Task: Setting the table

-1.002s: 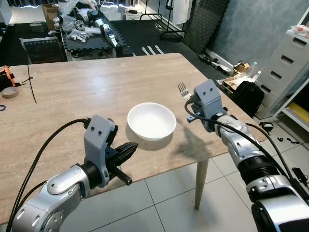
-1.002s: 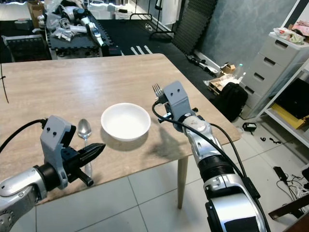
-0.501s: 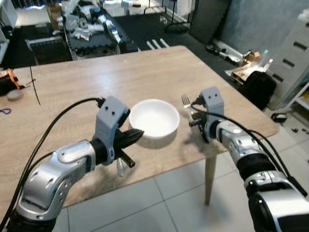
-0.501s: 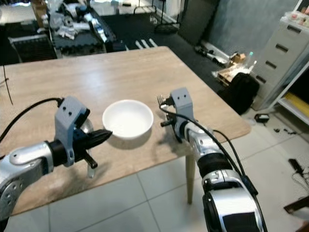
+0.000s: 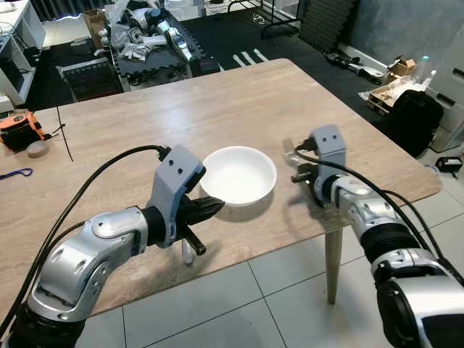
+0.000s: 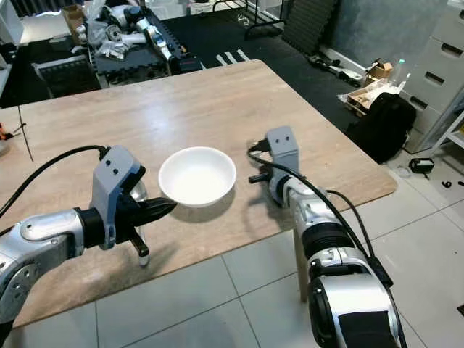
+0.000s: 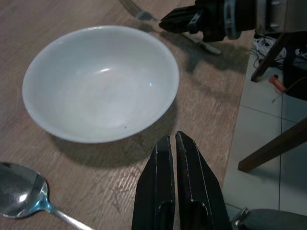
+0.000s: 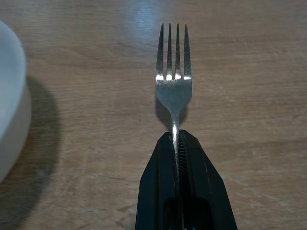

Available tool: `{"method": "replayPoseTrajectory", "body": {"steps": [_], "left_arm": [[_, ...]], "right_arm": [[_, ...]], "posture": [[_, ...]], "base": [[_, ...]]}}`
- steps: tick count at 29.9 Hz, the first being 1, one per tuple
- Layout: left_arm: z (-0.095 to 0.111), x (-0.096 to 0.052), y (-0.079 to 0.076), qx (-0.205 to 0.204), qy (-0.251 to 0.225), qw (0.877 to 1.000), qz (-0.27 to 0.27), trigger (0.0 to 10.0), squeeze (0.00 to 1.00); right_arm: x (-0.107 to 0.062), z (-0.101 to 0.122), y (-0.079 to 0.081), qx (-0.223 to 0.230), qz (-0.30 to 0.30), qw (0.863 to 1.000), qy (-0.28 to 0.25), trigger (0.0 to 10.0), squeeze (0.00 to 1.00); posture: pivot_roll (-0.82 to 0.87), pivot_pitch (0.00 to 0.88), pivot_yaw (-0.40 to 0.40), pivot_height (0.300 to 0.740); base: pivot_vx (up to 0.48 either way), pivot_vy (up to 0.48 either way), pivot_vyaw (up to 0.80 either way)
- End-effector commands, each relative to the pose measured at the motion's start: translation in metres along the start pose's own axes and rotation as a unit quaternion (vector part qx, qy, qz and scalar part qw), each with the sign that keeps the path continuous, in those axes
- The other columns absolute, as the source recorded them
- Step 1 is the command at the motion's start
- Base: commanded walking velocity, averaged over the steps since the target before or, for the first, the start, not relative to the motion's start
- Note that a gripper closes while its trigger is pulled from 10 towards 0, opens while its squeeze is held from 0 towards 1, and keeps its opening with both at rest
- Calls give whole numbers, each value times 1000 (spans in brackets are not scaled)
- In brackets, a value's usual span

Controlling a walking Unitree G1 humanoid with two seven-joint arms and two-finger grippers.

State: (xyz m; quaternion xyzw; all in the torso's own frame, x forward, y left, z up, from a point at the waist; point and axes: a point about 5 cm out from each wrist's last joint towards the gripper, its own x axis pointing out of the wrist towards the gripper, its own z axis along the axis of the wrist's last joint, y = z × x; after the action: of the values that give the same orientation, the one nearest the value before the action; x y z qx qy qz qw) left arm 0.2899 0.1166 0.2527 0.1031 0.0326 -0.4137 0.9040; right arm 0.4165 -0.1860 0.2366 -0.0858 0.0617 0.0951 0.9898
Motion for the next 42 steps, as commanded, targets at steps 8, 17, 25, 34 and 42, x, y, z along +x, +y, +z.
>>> {"method": "replayPoseTrajectory", "body": {"steps": [8,17,25,34,42], "left_arm": [[-4,2,-3,0,5,1000,-14,10000,0],[-4,4,-2,1,4,1000,-12,10000,0],[-4,6,-4,-1,-4,1000,-7,10000,0],[8,19,10,-32,-48,995,76,10000,0],[19,38,28,-6,-55,990,130,10000,0]], "right_arm": [[-3,-11,-14,9,-23,999,34,10000,0],[-2,-10,-8,47,-8,998,27,10000,1000],[-9,25,-25,166,-25,983,-70,10000,0],[-42,44,-55,163,-119,963,-180,10000,0],[-60,34,-60,124,-161,960,-191,10000,0]], "posture": [[105,175,200,740],[103,174,195,740],[98,166,186,740],[80,180,226,740],[48,175,250,740]], "base": [[0,0,0],[0,0,0],[0,0,0],[0,0,0],[0,0,0]]}}
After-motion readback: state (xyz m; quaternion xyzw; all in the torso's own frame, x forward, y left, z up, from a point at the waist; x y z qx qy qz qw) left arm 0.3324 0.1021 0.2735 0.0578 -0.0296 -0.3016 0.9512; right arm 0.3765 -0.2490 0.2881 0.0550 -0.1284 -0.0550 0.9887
